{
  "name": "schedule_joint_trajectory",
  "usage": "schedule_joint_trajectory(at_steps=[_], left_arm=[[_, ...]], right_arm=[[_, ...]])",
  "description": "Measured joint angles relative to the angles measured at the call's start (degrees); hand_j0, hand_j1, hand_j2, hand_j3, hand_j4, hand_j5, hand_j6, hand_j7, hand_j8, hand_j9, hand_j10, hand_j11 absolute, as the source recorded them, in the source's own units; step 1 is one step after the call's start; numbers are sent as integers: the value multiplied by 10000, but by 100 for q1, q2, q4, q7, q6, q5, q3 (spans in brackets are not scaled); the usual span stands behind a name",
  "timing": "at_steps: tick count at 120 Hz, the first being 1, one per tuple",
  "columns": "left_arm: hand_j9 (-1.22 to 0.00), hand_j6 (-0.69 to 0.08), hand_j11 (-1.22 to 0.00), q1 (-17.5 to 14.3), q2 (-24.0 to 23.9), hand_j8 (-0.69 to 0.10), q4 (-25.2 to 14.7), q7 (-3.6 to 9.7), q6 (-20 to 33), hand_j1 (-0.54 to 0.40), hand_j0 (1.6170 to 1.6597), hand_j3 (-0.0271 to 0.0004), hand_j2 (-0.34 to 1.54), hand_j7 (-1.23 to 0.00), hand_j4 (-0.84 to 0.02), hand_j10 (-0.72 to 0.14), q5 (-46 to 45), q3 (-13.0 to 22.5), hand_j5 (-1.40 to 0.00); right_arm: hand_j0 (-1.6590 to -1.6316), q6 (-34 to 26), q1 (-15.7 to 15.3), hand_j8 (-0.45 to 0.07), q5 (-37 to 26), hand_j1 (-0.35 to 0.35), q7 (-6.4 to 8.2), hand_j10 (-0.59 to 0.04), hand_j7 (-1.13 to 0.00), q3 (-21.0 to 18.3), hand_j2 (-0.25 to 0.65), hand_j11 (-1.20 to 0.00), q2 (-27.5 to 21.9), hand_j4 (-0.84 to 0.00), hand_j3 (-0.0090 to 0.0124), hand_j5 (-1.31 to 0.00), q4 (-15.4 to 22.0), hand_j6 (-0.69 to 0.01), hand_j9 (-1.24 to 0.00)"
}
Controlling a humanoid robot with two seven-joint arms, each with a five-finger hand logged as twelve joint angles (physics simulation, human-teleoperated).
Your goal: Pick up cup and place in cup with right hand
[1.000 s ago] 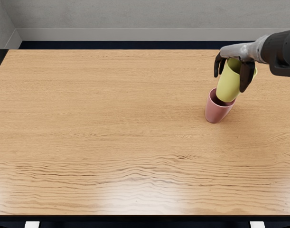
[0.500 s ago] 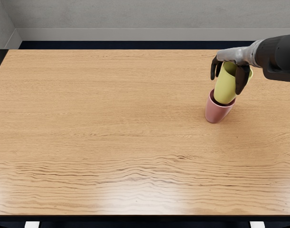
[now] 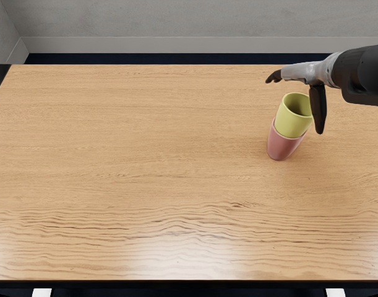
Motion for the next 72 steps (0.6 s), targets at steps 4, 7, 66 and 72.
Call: schedule_joint_trajectory(at_steps=[4, 7, 66, 72], left_arm=[[0, -7, 0, 4, 0, -7, -1, 0, 0, 3491, 16581, 0, 3, 0, -5, -5, 0, -1, -1], [0, -7, 0, 4, 0, -7, -1, 0, 0, 3491, 16581, 0, 3, 0, -5, -5, -1, -2, -1], [0, -2, 0, 815, 0, -1, -8, 0, 0, 3490, 16581, 0, 1, 0, -1, -1, 5, -38, 0], [0, -9, 0, 858, 0, -9, -14, 0, 0, 3491, 16581, 0, 3, -1, -7, -6, 5, -42, -1]], right_arm=[[-16575, 5, 3, -593, 4, -2713, 0, -596, -1002, 7, -46, -1026, -2, -797, 0, -1030, 2, -704, -1024], [-16576, 11, 10, -573, 22, -2753, 0, -574, -941, 15, -48, -963, -5, -752, 0, -966, 5, -673, -961], [-16580, 986, -65, -435, 2951, -3014, 0, -423, -536, 1146, -69, -540, -332, -447, 0, -543, 174, -454, -541], [-16580, 1136, -95, -435, 3389, -3012, 0, -424, -534, 1220, -74, -537, -455, -444, 0, -540, 223, -452, -538]])
